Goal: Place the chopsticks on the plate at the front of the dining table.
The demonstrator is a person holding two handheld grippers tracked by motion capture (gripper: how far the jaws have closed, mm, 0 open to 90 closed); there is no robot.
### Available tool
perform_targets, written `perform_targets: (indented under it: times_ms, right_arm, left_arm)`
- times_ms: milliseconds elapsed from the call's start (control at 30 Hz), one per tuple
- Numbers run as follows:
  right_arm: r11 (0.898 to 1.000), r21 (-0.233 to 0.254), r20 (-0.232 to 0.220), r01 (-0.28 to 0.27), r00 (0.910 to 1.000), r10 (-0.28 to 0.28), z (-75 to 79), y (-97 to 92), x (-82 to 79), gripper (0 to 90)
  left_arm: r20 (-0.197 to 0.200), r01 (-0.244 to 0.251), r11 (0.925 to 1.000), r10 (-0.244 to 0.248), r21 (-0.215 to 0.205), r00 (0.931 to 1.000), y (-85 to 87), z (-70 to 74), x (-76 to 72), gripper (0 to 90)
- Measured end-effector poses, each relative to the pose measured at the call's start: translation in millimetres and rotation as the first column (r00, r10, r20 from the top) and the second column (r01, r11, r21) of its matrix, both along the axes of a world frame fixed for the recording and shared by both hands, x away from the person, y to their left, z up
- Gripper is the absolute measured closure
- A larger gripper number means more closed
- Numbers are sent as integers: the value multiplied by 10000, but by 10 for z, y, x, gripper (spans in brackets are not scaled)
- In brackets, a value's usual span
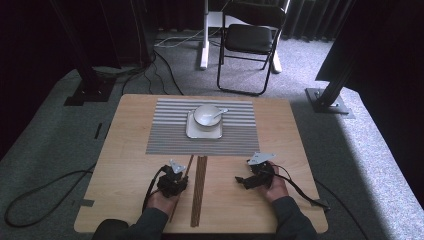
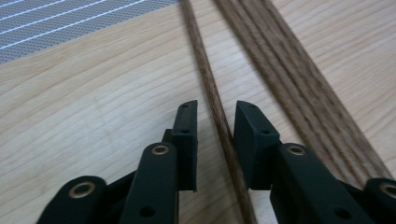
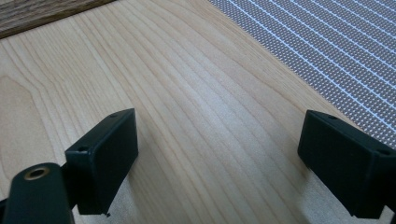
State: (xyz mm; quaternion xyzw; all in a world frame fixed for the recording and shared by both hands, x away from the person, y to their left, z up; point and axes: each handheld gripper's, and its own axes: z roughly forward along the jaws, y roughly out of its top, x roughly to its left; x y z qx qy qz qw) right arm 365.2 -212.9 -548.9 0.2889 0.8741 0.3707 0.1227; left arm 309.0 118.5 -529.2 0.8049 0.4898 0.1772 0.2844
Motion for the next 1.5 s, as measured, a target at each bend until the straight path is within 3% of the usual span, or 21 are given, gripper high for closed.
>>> perform_targets:
  times_ms: [333, 967, 1500]
  right_arm:
    - [10000, -1, 0, -1, 10000, 1, 0, 0, 0, 116]
    - [10000, 0, -2, 2, 10000, -2, 0, 0, 0, 116]
    - [10000, -3, 1, 1, 10000, -1, 0, 0, 0, 116]
  left_arm:
    - [4, -520, 9985, 520, 195, 9986, 145, 10, 55, 827]
    - [-202, -260, 9988, 251, -414, 9995, 214, 22, 71, 838]
    - [-354, -549, 9942, 518, -925, 9980, 254, 26, 98, 838]
